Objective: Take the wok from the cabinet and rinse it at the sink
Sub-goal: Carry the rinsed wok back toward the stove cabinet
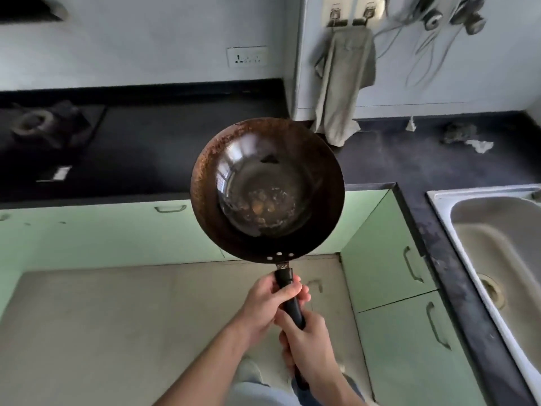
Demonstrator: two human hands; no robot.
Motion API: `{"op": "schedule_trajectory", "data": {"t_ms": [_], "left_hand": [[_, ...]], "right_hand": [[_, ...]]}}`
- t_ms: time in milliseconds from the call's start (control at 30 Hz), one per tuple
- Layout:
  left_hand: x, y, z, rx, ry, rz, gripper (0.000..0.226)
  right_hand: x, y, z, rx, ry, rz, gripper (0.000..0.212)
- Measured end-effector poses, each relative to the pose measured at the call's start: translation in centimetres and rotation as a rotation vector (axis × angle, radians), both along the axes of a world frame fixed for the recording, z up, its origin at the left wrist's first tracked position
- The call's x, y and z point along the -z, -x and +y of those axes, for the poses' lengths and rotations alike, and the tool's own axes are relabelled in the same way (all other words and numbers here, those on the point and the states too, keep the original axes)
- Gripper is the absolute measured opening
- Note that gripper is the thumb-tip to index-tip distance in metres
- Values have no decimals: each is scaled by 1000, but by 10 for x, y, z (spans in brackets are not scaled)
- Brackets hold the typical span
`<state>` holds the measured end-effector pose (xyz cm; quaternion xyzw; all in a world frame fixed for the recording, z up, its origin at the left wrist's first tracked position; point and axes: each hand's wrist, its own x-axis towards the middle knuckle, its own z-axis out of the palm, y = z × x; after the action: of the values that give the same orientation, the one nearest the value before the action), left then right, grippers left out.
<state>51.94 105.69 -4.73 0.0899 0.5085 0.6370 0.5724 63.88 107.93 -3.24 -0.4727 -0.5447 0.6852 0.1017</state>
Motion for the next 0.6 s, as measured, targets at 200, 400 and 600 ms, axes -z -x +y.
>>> {"op": "schedule_trajectory", "data": {"t_ms": [200,400,600], "left_hand": [[2,35,-49,-210,44,2,9],[-7,59,-73,-437,81,27,5],[-17,61,-101,-714,64,39,9]], "right_hand": [[1,44,-23,-201,11,-12,26],[7,83,-21,-481,-12,-27,24],[5,109,-26,-765,-52,-23,28]]}}
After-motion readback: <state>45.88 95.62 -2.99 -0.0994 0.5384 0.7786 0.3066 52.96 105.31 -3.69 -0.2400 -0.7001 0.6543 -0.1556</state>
